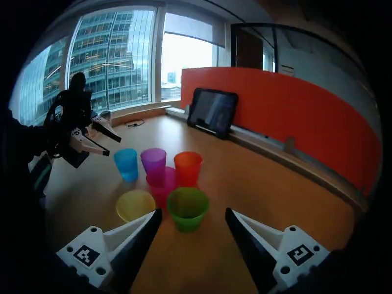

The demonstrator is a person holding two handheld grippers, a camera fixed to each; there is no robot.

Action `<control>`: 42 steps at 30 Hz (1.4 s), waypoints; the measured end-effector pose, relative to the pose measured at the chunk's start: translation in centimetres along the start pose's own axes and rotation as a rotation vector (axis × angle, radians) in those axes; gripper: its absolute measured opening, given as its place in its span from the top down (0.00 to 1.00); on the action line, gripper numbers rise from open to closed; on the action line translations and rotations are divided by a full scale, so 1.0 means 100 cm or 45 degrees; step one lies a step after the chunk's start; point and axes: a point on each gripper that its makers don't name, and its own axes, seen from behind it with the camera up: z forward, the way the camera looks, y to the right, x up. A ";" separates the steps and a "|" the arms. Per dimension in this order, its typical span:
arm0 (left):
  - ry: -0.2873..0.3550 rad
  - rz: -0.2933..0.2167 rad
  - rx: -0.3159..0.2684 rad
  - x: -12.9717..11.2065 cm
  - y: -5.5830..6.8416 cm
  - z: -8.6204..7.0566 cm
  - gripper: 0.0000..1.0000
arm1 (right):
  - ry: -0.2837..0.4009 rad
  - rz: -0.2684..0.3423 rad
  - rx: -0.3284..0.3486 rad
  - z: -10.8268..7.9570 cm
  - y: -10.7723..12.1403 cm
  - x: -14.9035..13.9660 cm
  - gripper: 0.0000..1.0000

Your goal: Pour water

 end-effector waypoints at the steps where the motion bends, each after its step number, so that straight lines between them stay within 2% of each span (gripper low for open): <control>1: -0.009 0.001 -0.001 -0.003 0.000 0.001 0.04 | -0.007 0.000 0.002 0.002 0.000 -0.002 0.00; 8: -0.077 0.007 -0.010 -0.020 -0.003 0.012 0.04 | -0.052 -0.004 0.021 0.018 0.001 -0.016 0.00; 18: -0.130 0.023 -0.032 -0.031 -0.004 0.026 0.04 | -0.106 -0.022 0.064 0.039 -0.002 -0.030 0.00; 30: -0.144 0.037 -0.073 -0.029 0.001 0.044 0.04 | -0.129 -0.034 0.104 0.064 -0.006 -0.030 0.00; 42: -0.154 0.044 -0.096 -0.025 0.003 0.055 0.04 | -0.138 -0.048 0.130 0.082 -0.010 -0.027 0.00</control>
